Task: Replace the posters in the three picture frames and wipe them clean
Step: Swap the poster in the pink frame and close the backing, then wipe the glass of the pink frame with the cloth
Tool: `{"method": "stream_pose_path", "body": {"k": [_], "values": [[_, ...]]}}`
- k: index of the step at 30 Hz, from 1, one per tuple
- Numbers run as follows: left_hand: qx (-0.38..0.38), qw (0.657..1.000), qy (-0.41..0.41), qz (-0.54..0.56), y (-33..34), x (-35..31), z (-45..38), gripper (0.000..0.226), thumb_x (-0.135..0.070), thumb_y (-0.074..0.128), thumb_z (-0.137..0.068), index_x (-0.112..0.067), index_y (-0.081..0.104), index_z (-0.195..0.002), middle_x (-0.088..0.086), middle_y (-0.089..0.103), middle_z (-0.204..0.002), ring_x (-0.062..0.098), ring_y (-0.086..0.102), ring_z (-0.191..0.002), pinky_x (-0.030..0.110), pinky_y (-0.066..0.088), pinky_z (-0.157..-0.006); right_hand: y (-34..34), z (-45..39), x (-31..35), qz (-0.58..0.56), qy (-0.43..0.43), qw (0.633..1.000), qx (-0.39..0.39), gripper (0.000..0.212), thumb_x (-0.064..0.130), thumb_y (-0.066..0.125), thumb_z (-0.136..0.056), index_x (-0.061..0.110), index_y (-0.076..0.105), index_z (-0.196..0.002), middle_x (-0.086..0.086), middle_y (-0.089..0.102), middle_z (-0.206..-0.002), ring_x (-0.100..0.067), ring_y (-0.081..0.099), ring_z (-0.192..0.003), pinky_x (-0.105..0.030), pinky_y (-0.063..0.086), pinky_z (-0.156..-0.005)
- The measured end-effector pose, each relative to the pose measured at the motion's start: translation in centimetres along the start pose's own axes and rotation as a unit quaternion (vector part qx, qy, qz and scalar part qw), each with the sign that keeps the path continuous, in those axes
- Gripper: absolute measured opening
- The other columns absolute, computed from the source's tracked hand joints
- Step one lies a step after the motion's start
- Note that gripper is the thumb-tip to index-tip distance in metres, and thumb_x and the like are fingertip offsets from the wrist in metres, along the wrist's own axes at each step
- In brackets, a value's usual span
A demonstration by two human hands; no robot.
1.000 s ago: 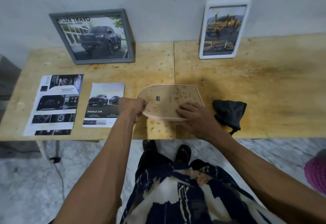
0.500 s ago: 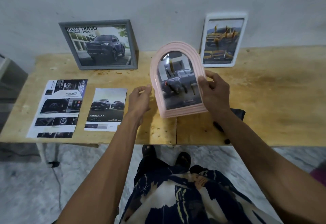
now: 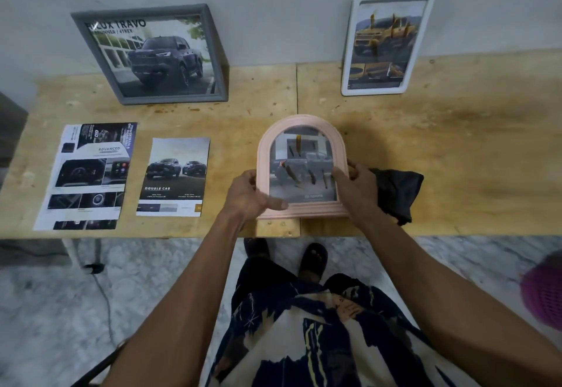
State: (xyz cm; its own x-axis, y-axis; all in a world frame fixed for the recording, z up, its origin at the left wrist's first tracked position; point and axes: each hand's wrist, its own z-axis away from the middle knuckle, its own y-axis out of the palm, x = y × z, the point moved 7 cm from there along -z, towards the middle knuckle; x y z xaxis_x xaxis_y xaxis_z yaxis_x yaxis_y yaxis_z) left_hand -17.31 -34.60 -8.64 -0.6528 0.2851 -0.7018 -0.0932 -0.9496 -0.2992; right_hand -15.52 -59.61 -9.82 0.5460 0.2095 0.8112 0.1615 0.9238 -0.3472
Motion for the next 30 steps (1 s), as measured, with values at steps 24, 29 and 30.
{"method": "stream_pose_path", "body": {"k": [24, 29, 30], "values": [[-0.051, 0.973, 0.021, -0.222, 2.2, 3.4, -2.4, 0.080, -0.020, 0.095, -0.059, -0.009, 0.049, -0.123, 0.012, 0.041, -0.125, 0.028, 0.038, -0.117, 0.037, 0.042, -0.096, 1.4, -1.1, -1.9, 0.212, -0.047, 0.975, 0.047, 0.004, 0.007, 0.053, -0.086, 0.009, 0.052, -0.088, -0.008, 0.056, -0.091, -0.026, 0.056, -0.082, -0.024, 0.037, -0.055], [-0.075, 0.968, 0.049, -0.234, 2.2, 3.5, -2.8, 0.078, -0.029, 0.089, -0.068, -0.012, 0.044, -0.130, 0.013, 0.045, -0.126, 0.030, 0.038, -0.116, 0.040, 0.043, -0.092, -2.1, -0.5, 0.0, 0.376, -0.092, 0.917, -0.098, 0.040, 0.016, 0.049, -0.090, 0.017, 0.048, -0.130, -0.010, 0.044, -0.136, -0.034, 0.036, -0.125, -0.049, 0.037, -0.097], [-0.074, 0.967, 0.051, -0.237, 2.2, 3.5, -2.8, 0.078, -0.029, 0.088, -0.069, -0.013, 0.044, -0.131, 0.013, 0.045, -0.126, 0.030, 0.038, -0.116, 0.038, 0.043, -0.090, -3.2, -0.5, 0.0, 0.391, -0.084, 0.907, -0.130, 0.041, 0.021, 0.048, -0.090, 0.020, 0.046, -0.131, -0.008, 0.041, -0.140, -0.034, 0.033, -0.128, -0.050, 0.033, -0.100]]}}
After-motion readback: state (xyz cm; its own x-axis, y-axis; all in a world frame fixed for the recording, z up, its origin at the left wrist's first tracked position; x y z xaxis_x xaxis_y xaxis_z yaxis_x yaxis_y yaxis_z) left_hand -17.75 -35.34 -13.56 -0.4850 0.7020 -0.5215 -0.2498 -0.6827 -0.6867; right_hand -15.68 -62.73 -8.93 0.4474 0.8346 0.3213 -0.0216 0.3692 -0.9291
